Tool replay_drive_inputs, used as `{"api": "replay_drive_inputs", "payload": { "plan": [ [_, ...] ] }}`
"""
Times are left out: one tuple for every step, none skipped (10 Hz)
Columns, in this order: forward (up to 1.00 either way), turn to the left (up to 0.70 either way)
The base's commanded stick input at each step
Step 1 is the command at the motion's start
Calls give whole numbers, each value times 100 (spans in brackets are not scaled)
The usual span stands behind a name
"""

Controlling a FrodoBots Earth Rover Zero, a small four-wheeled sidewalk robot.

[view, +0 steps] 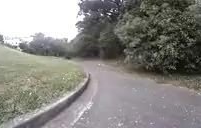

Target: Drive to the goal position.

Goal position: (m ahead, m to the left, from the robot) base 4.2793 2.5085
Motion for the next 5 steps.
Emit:
{"api": "replay_drive_inputs", "payload": {
  "plan": [
    [100, -40],
    [100, -40],
    [100, -40],
    [100, -40],
    [100, -40]
  ]
}}
